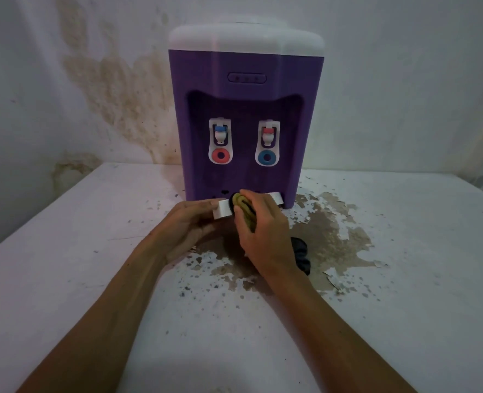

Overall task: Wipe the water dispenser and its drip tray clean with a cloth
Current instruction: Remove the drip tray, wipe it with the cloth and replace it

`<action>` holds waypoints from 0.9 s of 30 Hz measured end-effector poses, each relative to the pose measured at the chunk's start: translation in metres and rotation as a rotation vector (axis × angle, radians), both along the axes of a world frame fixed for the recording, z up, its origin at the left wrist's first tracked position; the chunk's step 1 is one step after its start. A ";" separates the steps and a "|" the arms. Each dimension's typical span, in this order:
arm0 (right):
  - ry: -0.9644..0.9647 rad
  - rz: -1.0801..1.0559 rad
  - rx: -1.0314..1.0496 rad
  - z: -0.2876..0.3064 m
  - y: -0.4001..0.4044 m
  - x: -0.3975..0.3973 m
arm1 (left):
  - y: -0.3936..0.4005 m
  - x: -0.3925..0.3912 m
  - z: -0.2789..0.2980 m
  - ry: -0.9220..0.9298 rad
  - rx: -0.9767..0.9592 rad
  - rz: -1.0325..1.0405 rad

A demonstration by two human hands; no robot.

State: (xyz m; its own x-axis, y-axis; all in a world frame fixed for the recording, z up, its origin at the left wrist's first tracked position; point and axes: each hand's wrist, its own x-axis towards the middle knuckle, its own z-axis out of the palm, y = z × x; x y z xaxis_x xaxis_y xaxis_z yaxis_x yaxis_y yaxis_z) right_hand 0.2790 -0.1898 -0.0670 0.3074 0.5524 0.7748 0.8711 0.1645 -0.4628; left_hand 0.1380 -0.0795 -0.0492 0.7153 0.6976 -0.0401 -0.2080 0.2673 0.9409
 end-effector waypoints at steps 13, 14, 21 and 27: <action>0.173 -0.208 -0.054 0.006 0.005 0.012 | -0.003 -0.002 0.000 -0.023 -0.059 0.047; 0.188 -0.236 -0.059 0.006 0.004 0.013 | -0.003 -0.001 0.000 -0.015 -0.048 0.046; -0.029 -0.033 -0.021 -0.002 0.004 -0.009 | -0.003 -0.004 0.002 -0.039 -0.037 -0.012; -0.070 -0.012 -0.042 -0.002 0.006 -0.005 | 0.000 -0.004 0.000 -0.037 -0.043 -0.007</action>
State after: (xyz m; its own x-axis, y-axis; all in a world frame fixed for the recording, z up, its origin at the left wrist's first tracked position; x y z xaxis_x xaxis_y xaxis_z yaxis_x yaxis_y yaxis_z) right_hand 0.2741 -0.1835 -0.0693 0.2603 0.5815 0.7708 0.9034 0.1350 -0.4070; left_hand 0.1336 -0.0793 -0.0497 0.7215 0.6910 -0.0432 -0.2405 0.3086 0.9203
